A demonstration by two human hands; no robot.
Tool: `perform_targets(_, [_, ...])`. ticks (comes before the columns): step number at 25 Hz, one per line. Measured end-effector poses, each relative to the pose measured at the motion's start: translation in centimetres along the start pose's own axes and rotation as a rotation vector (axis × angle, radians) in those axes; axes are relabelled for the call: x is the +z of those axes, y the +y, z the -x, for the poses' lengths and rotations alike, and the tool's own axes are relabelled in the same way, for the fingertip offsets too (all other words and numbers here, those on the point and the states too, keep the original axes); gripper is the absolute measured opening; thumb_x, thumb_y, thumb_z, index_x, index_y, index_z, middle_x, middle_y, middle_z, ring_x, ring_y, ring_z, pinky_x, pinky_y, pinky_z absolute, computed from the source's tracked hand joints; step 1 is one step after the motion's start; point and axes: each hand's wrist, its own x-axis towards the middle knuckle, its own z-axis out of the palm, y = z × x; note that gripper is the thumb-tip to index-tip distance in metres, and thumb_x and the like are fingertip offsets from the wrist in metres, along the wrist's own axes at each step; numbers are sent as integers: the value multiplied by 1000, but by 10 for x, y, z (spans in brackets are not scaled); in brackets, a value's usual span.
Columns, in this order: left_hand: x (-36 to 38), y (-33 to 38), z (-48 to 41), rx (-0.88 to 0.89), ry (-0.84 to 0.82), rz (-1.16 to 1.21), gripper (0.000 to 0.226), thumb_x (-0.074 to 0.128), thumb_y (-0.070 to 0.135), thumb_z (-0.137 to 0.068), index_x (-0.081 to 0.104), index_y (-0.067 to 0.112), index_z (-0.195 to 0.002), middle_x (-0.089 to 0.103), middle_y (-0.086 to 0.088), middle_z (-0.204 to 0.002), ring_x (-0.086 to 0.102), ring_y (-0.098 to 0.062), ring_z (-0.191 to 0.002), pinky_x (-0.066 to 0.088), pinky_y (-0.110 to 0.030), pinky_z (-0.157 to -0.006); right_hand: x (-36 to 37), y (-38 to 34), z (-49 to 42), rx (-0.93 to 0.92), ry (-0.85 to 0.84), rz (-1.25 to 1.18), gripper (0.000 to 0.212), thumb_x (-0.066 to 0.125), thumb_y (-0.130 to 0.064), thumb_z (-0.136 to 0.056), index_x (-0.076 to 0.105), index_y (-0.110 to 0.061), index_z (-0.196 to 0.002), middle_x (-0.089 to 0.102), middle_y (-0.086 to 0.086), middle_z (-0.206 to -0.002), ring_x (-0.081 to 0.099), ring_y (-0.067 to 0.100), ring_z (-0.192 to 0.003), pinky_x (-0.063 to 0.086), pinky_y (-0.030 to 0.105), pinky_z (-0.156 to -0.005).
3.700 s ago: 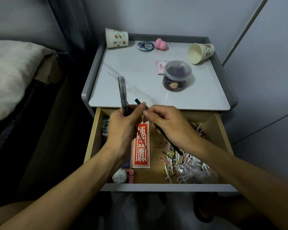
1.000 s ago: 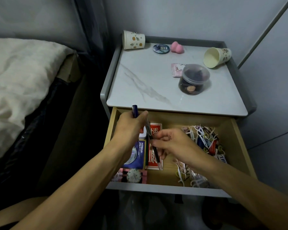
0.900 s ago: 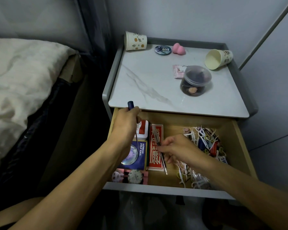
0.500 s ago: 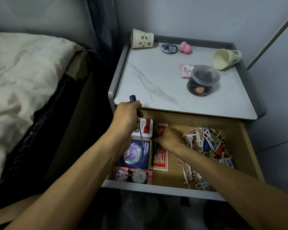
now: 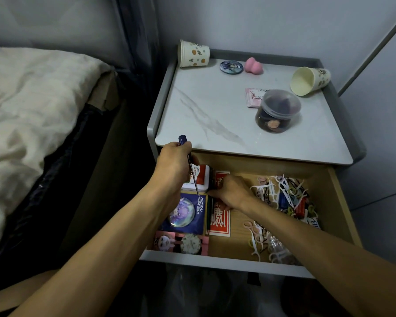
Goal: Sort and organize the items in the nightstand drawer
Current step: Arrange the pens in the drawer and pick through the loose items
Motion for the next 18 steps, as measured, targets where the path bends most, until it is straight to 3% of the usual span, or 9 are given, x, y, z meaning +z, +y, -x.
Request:
perform_targets(3, [0, -1, 2, 38, -26, -28, 24, 43, 16, -103, 48, 9, -80, 56, -13, -72, 35, -12, -47, 28, -27, -50, -9, 3, 7, -9, 14, 3, 22, 67, -24, -92, 65, -13, -73, 67, 2, -57, 66, 13, -48, 53, 21, -46])
perform_targets(6, [2, -4, 2, 49, -45, -59, 30, 46, 18, -103, 52, 6, -76, 59, -10, -66, 40, -14, -49, 33, -29, -52, -20, 0, 17, -23, 46, -35, 14, 65, -24, -94, 69, -11, -90, 71, 5, -69, 68, 14, -55, 55, 24, -53])
perform_targets(10, [2, -10, 0, 14, -144, -51, 23, 55, 15, -99, 57, 6, -77, 55, -7, -62, 48, -15, -47, 40, -26, -48, -38, -25, 50, -232, -13, -465, 12, 59, -18, -97, 67, -11, -91, 70, 0, -72, 61, 16, -57, 44, 23, -50])
perform_targets(12, [3, -10, 4, 18, -216, -53, 23, 57, 12, -97, 58, 6, -74, 54, -8, -64, 49, -13, -47, 42, -22, -44, -40, -35, 61, -286, -64, -572, 8, 58, -9, -96, 64, -8, -102, 70, 2, -74, 59, 15, -56, 41, 23, -48])
perform_targets(15, [3, -10, 8, 30, -226, -67, 17, 61, 11, -94, 58, 4, -79, 57, -12, -70, 52, -12, -47, 44, -19, -43, -41, -40, 65, -288, -110, -642, 25, 57, 1, -92, 58, -8, -115, 70, 8, -75, 60, 17, -58, 42, 24, -49])
perform_targets(18, [-1, -10, 5, 31, -212, -100, 17, 66, 11, -91, 61, -4, -83, 55, -8, -59, 47, -8, -39, 37, -18, -40, -44, -40, 66, -295, -130, -662, 24, 59, -3, -92, 57, -9, -116, 69, 19, -81, 58, 27, -65, 44, 27, -54])
